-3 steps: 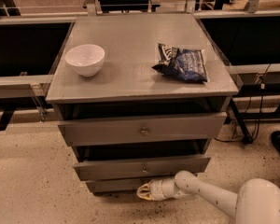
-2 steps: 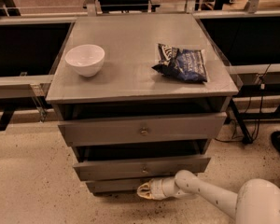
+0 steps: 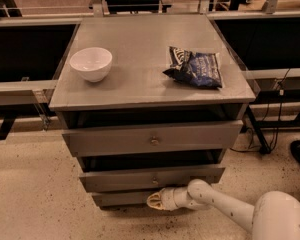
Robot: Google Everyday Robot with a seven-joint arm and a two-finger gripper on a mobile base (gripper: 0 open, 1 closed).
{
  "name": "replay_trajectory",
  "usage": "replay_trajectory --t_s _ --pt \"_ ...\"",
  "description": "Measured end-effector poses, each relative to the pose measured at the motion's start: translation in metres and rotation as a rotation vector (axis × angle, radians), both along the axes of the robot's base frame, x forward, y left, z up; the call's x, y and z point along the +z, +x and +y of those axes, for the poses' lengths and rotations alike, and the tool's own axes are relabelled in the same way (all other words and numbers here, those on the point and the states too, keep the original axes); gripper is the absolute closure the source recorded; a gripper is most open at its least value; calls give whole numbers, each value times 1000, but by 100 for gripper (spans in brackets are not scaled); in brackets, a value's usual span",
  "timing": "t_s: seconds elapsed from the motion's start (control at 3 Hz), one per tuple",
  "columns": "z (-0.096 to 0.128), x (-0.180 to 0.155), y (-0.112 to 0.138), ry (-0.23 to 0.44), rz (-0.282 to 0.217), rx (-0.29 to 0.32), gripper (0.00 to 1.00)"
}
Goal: Close middle drawer
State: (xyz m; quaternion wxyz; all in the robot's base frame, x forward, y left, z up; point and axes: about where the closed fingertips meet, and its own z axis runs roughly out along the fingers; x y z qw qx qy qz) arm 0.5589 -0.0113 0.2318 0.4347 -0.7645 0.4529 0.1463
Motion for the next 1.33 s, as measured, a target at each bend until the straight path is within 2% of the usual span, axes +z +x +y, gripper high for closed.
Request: replay_trajectory --t_s 1.33 --pt "-1 10 28 17 -20 5 100"
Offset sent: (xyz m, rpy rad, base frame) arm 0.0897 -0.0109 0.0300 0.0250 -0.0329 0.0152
